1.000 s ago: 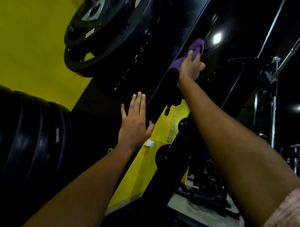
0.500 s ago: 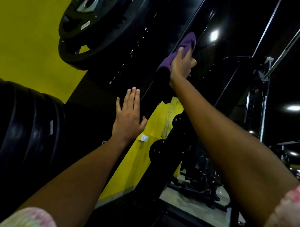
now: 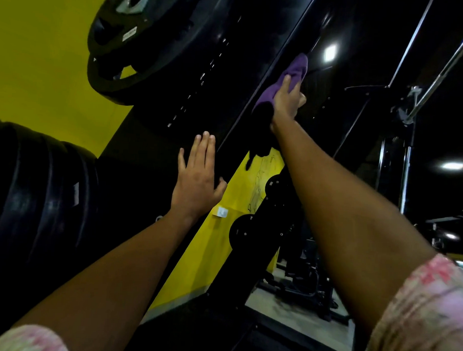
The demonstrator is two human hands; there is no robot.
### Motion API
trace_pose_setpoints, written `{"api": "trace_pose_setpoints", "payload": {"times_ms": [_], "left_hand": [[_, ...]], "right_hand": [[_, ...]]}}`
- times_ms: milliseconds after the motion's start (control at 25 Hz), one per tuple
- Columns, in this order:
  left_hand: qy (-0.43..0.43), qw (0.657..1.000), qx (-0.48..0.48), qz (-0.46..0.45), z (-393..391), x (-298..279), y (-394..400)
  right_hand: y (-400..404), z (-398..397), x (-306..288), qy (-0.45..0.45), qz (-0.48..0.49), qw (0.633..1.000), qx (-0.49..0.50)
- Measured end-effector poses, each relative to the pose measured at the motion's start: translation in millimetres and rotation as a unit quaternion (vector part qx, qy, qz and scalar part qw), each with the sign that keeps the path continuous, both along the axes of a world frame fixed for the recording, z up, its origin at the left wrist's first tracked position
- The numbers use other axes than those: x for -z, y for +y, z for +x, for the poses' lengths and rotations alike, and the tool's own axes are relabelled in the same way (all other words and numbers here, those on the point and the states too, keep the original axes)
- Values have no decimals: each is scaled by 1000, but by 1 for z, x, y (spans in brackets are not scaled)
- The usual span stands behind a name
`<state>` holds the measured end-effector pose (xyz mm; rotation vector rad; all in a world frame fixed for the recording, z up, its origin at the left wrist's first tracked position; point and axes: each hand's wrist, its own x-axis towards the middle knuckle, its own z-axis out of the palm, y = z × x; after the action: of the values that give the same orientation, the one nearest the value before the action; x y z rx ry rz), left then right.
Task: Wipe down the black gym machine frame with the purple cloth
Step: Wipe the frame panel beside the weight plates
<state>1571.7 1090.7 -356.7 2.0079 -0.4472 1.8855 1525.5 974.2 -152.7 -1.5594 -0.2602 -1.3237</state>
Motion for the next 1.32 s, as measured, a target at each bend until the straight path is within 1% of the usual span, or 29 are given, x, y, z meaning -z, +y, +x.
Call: {"api": "trace_pose_setpoints", "payload": {"times_ms": [80,200,240,320,440,480,600,680,720,800,840,880,960,1040,1080,1120,1200,1280,1320], "left_hand": [[0,1000,1,-4,0,0,-1],[7,1000,5,2,2,1,0],[7,1000,6,5,2,2,0],[5,1000,18,10,0,1,1],[9,999,39,4,-3,0,3],[8,999,41,4,-4,0,3],[3,1000,26,4,-4,0,2],[3,1000,2,5,-4,0,2],[2,1000,-6,5,-4,-1,1],[-1,1000,-3,-4,-4,-1,1],[-4,1000,-3,-12,-3,-2,3],[-11,1000,-2,-17,-3,-4,6],[-38,999,23,-23,-7,-18,7],[-64,997,53,-4,-15,-54,4],[-64,996,62,25,-18,-75,1],[-56,995,71,49,-21,-96,-2],[-17,993,100,62,-22,-123,-11],[5,991,125,51,-23,-128,-15],[12,990,132,49,-22,-126,-14]], "right_hand": [[11,7,28,-11,2,1000,7],[26,22,87,-66,-38,996,40],[27,25,98,-80,-47,995,48],[22,30,90,-62,-38,997,35],[12,26,58,21,34,999,-20],[12,25,58,27,32,999,-20],[19,30,100,-19,-60,998,10],[17,39,120,-36,-80,996,1],[13,41,111,-32,-64,997,-6],[11,30,79,-41,-29,999,17],[13,25,62,-76,-31,996,37],[17,20,47,-135,-45,988,57],[22,21,36,-232,-64,967,82],[16,30,32,-273,-70,955,88],[11,35,29,-285,-75,952,87],[5,39,26,-289,-74,951,84],[2,41,12,-250,-32,966,59],[5,35,3,-215,12,976,32],[7,32,5,-223,12,974,41]]}}
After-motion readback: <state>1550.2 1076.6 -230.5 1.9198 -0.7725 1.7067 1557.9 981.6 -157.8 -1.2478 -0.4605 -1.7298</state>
